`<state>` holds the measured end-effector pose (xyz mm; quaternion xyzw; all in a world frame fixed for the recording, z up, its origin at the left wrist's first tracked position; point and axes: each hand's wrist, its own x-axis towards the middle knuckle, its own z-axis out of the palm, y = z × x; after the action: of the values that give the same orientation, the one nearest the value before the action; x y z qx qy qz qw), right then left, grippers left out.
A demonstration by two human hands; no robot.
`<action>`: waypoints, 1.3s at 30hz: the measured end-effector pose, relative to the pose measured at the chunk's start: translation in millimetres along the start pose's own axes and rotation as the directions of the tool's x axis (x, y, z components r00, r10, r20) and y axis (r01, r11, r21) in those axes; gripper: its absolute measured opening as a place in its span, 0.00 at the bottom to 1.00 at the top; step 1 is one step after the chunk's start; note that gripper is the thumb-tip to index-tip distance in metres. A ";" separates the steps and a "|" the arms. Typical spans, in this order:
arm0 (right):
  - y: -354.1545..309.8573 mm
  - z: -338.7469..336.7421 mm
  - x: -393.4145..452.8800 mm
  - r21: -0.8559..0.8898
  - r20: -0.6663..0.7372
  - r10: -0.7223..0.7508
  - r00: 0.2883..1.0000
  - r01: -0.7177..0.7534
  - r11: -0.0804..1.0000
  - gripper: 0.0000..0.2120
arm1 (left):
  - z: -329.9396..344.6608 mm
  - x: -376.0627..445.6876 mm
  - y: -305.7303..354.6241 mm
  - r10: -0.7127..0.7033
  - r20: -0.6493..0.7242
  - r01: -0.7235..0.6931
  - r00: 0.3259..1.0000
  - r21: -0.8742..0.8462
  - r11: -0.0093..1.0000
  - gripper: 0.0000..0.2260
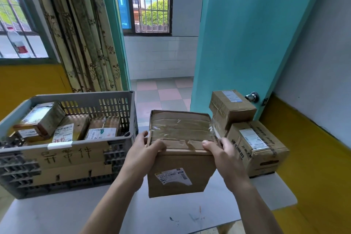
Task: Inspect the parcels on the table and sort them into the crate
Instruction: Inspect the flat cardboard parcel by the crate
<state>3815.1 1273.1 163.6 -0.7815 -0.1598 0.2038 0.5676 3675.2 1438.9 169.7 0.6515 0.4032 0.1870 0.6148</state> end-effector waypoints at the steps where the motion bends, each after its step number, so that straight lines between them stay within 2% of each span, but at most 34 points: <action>1: 2.1 0.6 -1.8 0.007 0.014 -0.004 1.000 0.004 1.000 0.09 | 1.1 1.5 0.4 -0.018 0.004 0.018 1.000 -0.017 1.000 0.22; 3: 5.2 0.6 -3.4 0.005 0.013 -0.021 1.000 0.021 1.000 0.09 | 4.6 4.0 -0.1 -0.016 0.007 0.016 1.000 -0.041 0.999 0.12; 4: 6.0 0.2 -3.5 0.003 0.008 -0.023 1.000 0.023 1.000 0.09 | 5.7 4.0 -1.1 0.002 0.011 -0.001 1.000 -0.042 0.999 0.11; 10: -0.9 -0.4 5.8 0.014 -0.067 -0.051 0.996 0.052 0.999 0.16 | 5.4 0.2 -5.5 0.138 0.020 -0.136 0.990 -0.090 0.987 0.11; 14: 1.4 3.1 7.2 0.008 -0.108 -0.119 0.987 0.121 0.993 0.09 | 7.9 0.7 -2.5 0.169 0.020 -0.167 0.985 -0.078 0.983 0.14; 17: 6.8 5.0 7.3 0.008 -0.123 -0.147 0.981 0.149 0.989 0.07 | 5.9 6.0 -3.9 0.198 -0.012 -0.198 0.980 0.002 0.980 0.16; 21: 5.7 5.3 9.5 0.015 -0.101 -0.146 0.984 0.148 0.989 0.10 | 6.7 10.0 -7.3 0.250 -0.024 -0.249 0.968 0.017 0.968 0.10; 25: 1.8 7.0 14.3 -0.058 -0.090 -0.174 0.981 0.169 0.984 0.15 | 8.8 11.1 -13.3 0.276 -0.065 -0.278 0.959 -0.019 0.961 0.16; 28: 5.2 7.9 18.0 -0.062 -0.108 -0.206 0.973 0.200 0.978 0.13 | 12.2 10.4 -13.1 0.262 -0.084 -0.267 0.961 -0.053 0.962 0.17; 33: 17.1 13.5 17.4 -0.022 -0.094 -0.239 0.966 0.238 0.971 0.13 | 6.4 14.1 -6.2 0.265 -0.124 -0.264 0.956 0.020 0.964 0.26; 34: 16.4 14.3 18.3 -0.019 -0.078 -0.238 0.968 0.237 0.971 0.14 | 4.9 15.2 -6.5 0.274 -0.127 -0.270 0.953 0.047 0.962 0.25; 37: 5.2 14.8 19.6 -0.029 -0.045 -0.192 0.980 0.191 0.981 0.16 | 4.9 16.3 -9.9 0.327 -0.148 -0.310 0.933 0.125 0.942 0.13; 39: 0.8 14.9 21.2 -0.063 -0.058 -0.196 0.979 0.192 0.979 0.19 | 6.6 17.4 -14.2 0.357 -0.183 -0.331 0.916 0.159 0.930 0.12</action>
<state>3826.1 1295.3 155.9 -0.7841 -0.2230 0.1177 0.5671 3686.4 1446.6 150.7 0.7261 0.3552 0.3342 0.4847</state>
